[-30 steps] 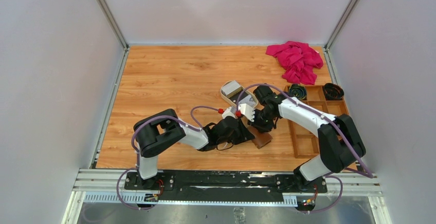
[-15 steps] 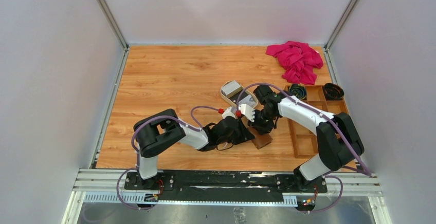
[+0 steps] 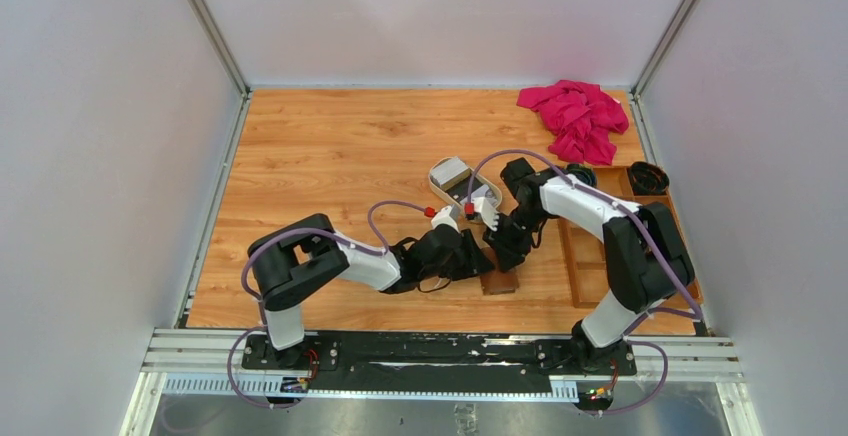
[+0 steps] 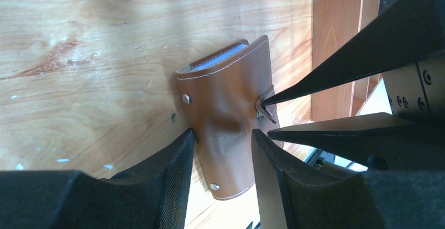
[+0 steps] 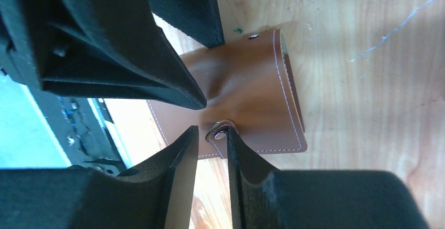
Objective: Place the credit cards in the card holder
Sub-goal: Close the card holder at the center of the board.
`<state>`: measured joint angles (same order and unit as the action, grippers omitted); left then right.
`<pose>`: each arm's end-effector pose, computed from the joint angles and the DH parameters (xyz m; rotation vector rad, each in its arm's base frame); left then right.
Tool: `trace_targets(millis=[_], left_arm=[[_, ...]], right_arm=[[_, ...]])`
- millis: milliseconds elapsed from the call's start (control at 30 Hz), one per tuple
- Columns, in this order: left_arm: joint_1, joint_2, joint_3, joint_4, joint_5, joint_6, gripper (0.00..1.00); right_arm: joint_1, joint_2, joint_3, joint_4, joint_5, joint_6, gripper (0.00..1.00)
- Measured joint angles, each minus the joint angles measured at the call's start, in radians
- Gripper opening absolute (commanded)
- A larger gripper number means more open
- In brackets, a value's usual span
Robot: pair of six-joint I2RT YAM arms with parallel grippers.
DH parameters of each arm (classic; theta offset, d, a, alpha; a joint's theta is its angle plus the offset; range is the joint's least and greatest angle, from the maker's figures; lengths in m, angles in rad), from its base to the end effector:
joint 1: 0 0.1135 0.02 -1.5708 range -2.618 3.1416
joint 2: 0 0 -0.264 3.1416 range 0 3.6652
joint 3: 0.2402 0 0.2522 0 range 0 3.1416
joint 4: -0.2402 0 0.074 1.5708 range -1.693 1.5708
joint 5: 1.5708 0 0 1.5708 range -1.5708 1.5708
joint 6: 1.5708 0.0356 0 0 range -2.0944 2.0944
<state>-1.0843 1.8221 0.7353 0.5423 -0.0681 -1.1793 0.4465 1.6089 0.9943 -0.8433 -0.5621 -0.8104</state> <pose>0.1641 -0.3051 0.1236 -0.1592 2.3838 -1.1838 0.2412 0.1365 0.1816 -1.7010 2.2621 0.7745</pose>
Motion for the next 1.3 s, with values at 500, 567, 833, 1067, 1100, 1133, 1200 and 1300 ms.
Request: trace_targets(millis=[500, 567, 833, 1067, 1100, 1133, 1200, 1300], left_arm=[[-0.004, -0.091, -0.046, -0.023, -0.011, 0.089, 0.46], [-0.007, -0.119, -0.053, -0.021, -0.012, 0.094, 0.44], [-0.02, -0.155, -0.061, 0.003, -0.001, 0.098, 0.32], [-0.019, -0.142, -0.072, 0.074, 0.011, 0.066, 0.23], [-0.019, -0.134, -0.079, 0.093, 0.013, 0.053, 0.21], [-0.019, -0.123, -0.084, 0.112, 0.016, 0.041, 0.19], [-0.017, -0.098, -0.095, 0.152, 0.023, 0.016, 0.18], [-0.011, -0.056, -0.102, 0.206, 0.035, -0.017, 0.16]], right_arm=[[-0.038, 0.064, 0.007, -0.065, -0.146, 0.041, 0.42], [-0.043, 0.075, 0.009, -0.075, -0.164, 0.049, 0.44], [-0.068, 0.099, 0.017, -0.096, -0.209, 0.064, 0.48], [-0.089, 0.113, 0.018, -0.105, -0.24, 0.063, 0.48], [-0.09, 0.114, 0.018, -0.106, -0.242, 0.063, 0.48], [-0.092, 0.116, 0.018, -0.107, -0.244, 0.063, 0.48], [-0.095, 0.117, 0.019, -0.108, -0.248, 0.063, 0.48], [-0.096, 0.119, 0.019, -0.108, -0.249, 0.063, 0.48]])
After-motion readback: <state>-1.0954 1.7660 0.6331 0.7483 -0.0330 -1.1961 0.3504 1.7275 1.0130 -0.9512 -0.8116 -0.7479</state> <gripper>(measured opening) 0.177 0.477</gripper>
